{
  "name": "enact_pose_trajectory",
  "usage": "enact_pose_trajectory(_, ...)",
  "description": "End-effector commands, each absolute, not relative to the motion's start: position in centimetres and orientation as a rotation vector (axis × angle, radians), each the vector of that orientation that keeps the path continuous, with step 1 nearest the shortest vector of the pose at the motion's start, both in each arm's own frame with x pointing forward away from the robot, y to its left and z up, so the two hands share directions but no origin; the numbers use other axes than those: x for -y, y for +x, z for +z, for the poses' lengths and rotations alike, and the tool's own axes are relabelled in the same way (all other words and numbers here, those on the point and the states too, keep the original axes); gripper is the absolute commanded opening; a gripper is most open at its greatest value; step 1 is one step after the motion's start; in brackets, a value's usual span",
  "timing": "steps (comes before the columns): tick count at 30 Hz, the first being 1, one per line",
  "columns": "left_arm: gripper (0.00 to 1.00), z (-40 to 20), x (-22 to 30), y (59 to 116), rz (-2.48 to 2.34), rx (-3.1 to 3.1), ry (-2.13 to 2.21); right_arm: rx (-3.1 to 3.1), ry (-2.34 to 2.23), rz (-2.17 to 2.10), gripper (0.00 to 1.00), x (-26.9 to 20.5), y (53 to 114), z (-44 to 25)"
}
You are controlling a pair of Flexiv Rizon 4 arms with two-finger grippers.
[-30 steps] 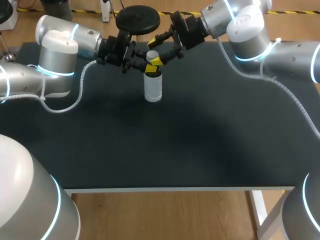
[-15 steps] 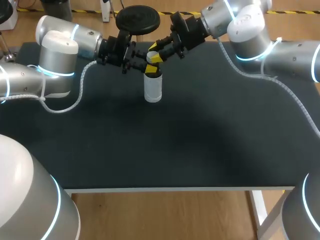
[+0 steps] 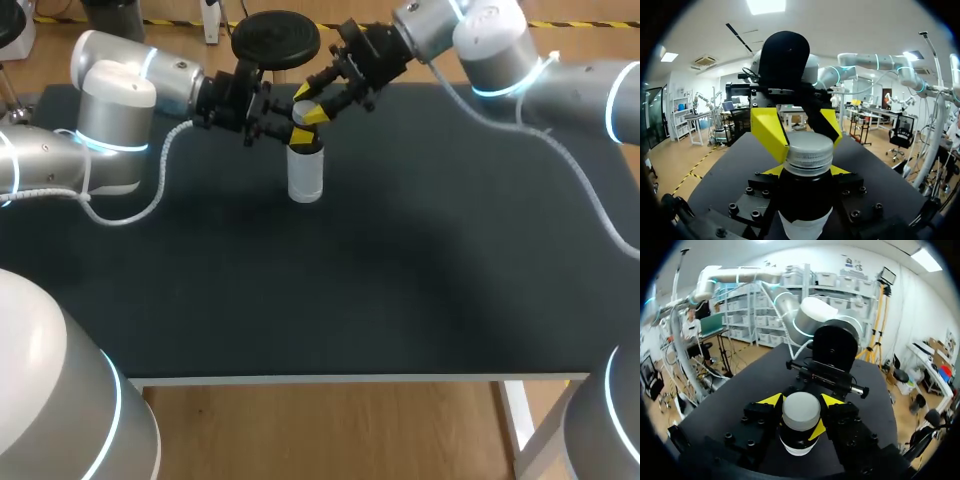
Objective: Unscrew the bottle cap
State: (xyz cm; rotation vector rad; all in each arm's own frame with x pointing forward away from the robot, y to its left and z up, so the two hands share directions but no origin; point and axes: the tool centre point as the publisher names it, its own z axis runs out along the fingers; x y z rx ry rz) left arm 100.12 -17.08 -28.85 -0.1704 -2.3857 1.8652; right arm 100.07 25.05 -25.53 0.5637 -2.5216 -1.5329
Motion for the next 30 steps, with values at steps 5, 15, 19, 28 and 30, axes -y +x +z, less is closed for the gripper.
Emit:
enact_pose_trajectory(5,0.0,-28.9,17.1,100.1,1.863,2.381,-0.175,2.246,0.897,-1.335,0.0,-25.7,101.3,-24.9)
enact_pose_trajectory(15,0.0,-28.9,17.1,100.1,1.863,2.381,-0.175,2.106,1.1,-1.119,0.0,-25.9,100.8,-24.9)
enact_pose_trajectory(19,0.0,-28.9,17.1,100.1,1.863,2.381,-0.175,2.058,1.173,-1.075,0.0,-25.9,100.6,-24.9)
enact_pose_trajectory(28,0.0,-28.9,17.1,100.1,1.863,2.381,-0.175,2.03,1.216,-1.056,0.27,-25.9,100.4,-25.0)
enact_pose_trajectory(30,0.0,-28.9,17.1,100.1,1.863,2.381,-0.175,2.044,1.207,-1.054,1.0,-25.8,100.3,-25.0)
